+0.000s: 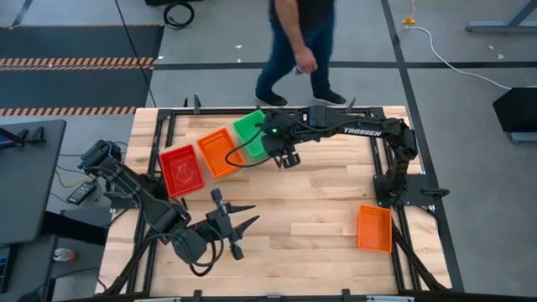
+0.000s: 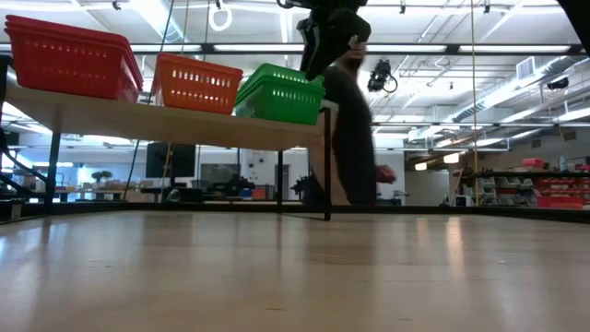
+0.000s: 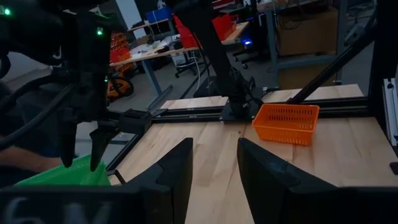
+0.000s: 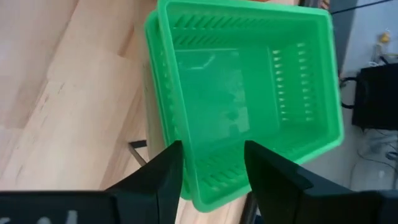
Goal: Stack baskets on shelf by color
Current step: Stack the green bin on the green bins on the shelf, then stack the orange bin on the orange bins on the shelf
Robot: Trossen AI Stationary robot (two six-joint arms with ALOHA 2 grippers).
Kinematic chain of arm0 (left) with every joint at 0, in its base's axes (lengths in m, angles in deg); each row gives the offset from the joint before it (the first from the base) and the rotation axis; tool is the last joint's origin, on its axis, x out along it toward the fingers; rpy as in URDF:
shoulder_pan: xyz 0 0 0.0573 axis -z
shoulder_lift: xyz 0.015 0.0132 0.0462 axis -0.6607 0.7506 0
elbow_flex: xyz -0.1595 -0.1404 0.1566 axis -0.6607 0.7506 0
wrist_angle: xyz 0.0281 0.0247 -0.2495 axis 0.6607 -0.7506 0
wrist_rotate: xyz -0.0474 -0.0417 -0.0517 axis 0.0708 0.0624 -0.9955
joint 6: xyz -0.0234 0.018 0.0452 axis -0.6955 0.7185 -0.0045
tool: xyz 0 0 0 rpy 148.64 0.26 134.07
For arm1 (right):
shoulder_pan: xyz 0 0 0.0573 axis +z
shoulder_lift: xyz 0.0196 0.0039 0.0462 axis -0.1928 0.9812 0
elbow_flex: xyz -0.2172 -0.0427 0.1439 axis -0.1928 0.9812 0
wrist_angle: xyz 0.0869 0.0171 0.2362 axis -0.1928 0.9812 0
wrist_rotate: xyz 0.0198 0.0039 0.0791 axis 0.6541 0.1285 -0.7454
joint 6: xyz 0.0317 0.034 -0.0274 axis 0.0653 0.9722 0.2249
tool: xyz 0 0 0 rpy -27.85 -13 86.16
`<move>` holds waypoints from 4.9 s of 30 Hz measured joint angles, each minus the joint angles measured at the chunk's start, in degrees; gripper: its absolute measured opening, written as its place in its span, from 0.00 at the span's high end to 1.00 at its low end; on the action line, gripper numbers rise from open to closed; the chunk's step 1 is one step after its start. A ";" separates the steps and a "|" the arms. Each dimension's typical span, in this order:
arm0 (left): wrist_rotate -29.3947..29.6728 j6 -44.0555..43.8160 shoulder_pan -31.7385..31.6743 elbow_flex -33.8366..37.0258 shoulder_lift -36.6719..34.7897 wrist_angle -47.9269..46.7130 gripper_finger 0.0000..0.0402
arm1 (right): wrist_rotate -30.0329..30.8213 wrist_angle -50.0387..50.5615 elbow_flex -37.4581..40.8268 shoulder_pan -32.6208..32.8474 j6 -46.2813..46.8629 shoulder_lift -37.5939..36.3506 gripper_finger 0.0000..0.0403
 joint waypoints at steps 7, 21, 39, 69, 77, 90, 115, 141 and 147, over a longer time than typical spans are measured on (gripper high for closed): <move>-5.22 -1.42 -1.87 0.01 0.00 0.07 0.67 | 3.10 1.24 -0.04 2.81 10.33 -1.87 0.57; -44.19 8.84 -9.40 0.09 3.19 14.93 0.67 | -7.27 28.26 2.29 10.08 43.30 -2.60 0.57; -56.76 14.27 -10.46 0.09 3.21 20.43 0.67 | 0.29 28.15 4.46 36.68 93.25 -8.00 0.57; -63.34 13.22 -15.21 0.09 3.15 18.42 0.67 | 3.06 19.55 17.55 52.76 123.03 -7.40 0.57; -63.35 12.09 -15.23 0.04 3.02 16.61 0.67 | 3.17 14.50 19.57 53.22 122.58 -7.41 0.57; -60.76 10.22 -14.86 0.02 0.11 9.02 0.67 | -7.06 5.81 29.86 56.25 118.60 -7.37 0.57; -51.02 4.46 -6.25 0.02 -1.97 4.34 0.67 | -11.03 10.61 37.99 69.03 124.26 -7.42 0.40; -49.79 4.29 -6.10 0.02 -1.92 4.31 0.67 | -7.97 -8.65 55.53 72.07 127.69 -7.40 0.46; -49.33 4.35 -6.10 0.02 -1.92 4.31 0.67 | -6.95 -14.74 57.05 66.21 118.78 -7.37 0.67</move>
